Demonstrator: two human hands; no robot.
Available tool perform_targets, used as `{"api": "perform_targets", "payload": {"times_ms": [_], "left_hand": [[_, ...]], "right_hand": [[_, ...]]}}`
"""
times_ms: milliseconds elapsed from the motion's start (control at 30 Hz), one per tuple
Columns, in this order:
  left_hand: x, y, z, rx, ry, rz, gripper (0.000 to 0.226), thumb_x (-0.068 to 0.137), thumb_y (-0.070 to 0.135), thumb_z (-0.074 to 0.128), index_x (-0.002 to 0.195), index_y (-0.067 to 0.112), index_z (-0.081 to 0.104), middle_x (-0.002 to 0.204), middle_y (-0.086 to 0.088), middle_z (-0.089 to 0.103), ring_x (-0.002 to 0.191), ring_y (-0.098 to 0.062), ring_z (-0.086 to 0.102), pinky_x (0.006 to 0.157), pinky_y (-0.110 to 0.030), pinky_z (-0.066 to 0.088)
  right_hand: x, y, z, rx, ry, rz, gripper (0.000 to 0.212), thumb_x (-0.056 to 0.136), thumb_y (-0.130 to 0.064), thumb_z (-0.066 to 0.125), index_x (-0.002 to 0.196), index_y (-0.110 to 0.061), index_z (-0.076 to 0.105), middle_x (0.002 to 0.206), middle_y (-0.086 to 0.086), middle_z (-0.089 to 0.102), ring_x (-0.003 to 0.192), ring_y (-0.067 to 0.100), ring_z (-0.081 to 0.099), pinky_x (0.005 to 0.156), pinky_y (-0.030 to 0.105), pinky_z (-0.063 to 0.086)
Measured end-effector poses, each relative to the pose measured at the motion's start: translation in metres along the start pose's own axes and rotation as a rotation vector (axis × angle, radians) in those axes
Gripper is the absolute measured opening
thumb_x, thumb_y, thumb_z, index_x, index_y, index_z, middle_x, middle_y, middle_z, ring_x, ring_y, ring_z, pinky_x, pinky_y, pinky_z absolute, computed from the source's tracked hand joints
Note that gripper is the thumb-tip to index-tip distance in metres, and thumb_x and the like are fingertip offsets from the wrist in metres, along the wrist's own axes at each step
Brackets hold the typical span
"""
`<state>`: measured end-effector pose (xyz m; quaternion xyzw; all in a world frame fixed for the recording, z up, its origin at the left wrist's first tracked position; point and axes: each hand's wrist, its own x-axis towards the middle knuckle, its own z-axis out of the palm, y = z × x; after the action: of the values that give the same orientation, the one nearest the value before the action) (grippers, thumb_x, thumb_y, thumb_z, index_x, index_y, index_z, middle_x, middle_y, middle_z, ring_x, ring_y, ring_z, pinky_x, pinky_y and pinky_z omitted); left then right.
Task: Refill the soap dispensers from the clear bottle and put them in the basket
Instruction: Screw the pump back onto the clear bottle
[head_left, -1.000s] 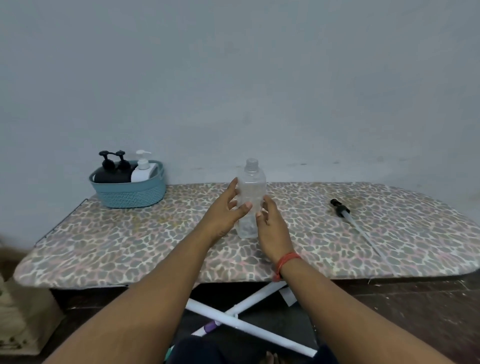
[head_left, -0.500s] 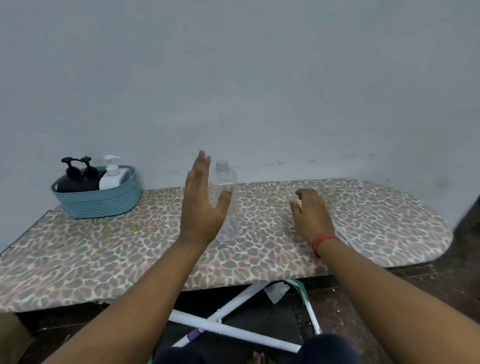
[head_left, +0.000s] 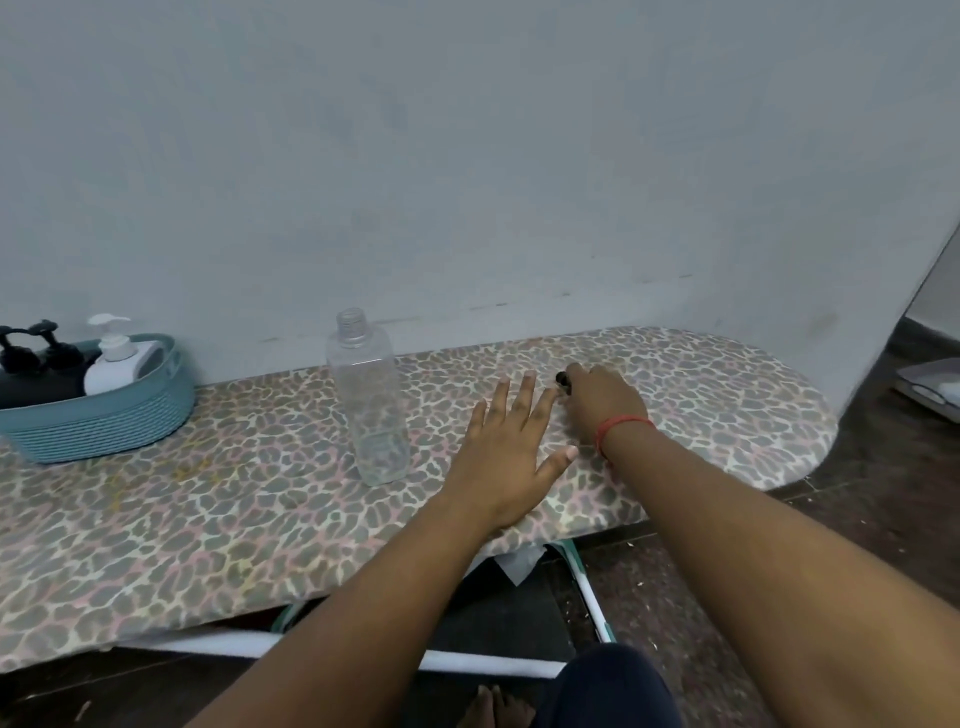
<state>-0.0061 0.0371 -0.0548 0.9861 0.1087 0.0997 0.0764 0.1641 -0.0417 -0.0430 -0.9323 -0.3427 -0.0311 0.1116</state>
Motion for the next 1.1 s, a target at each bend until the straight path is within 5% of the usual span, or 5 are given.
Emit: {"api": "perform_targets", "payload": {"times_ms": [533,700,800,967,1100], "left_hand": [[-0.049,-0.012,-0.076,0.093,0.31,0.048,0.074,0.102,0.064,0.022,0.161,0.03,-0.007,0.166,0.004,-0.027,0.151,-0.017,-0.031,0.125,-0.044,-0.009],[-0.088,-0.038,-0.119,0.103,0.448,-0.036,0.075,0.101,0.067,0.016,0.162,0.03,-0.008,0.167,0.006,-0.027,0.152,-0.018,-0.029,0.125,-0.043,-0.008],[-0.111,-0.059,-0.137,0.053,0.48,-0.148,0.078,0.097,0.071,0.01,0.161,0.031,-0.011,0.166,0.006,-0.028,0.152,-0.017,-0.029,0.125,-0.042,-0.009],[-0.136,-0.091,-0.149,0.04,0.46,-0.322,0.083,0.094,0.074,0.006,0.161,0.029,-0.013,0.165,0.007,-0.031,0.152,-0.019,-0.029,0.125,-0.051,-0.006],[-0.141,-0.102,-0.146,0.029,0.427,-0.387,0.082,0.093,0.075,0.005,0.159,0.032,-0.018,0.163,0.009,-0.035,0.151,-0.02,-0.031,0.123,-0.057,-0.008]], "right_hand": [[-0.014,-0.069,-0.087,0.884,0.226,0.109,0.037,0.088,-0.027,0.064,0.116,-0.012,0.045,0.094,0.006,0.059,0.071,0.013,0.055,0.055,0.027,0.039],[-0.027,-0.104,-0.127,1.164,0.211,0.169,0.03,0.082,-0.013,0.071,0.107,-0.002,0.058,0.095,0.009,0.05,0.083,0.022,0.051,0.093,0.046,0.053],[-0.034,-0.12,-0.149,1.308,0.208,0.143,0.008,0.081,-0.005,0.07,0.079,-0.006,0.062,0.079,0.009,0.057,0.079,0.024,0.055,0.077,0.038,0.053],[-0.046,-0.139,-0.182,1.49,0.339,0.125,0.019,0.085,-0.009,0.071,0.068,-0.017,0.065,0.087,0.017,0.072,0.095,0.037,0.07,0.094,0.051,0.054],[-0.042,-0.148,-0.2,1.564,0.491,0.115,0.012,0.087,-0.015,0.071,0.095,-0.008,0.064,0.083,-0.005,0.064,0.079,0.016,0.065,0.093,0.046,0.056]]}}
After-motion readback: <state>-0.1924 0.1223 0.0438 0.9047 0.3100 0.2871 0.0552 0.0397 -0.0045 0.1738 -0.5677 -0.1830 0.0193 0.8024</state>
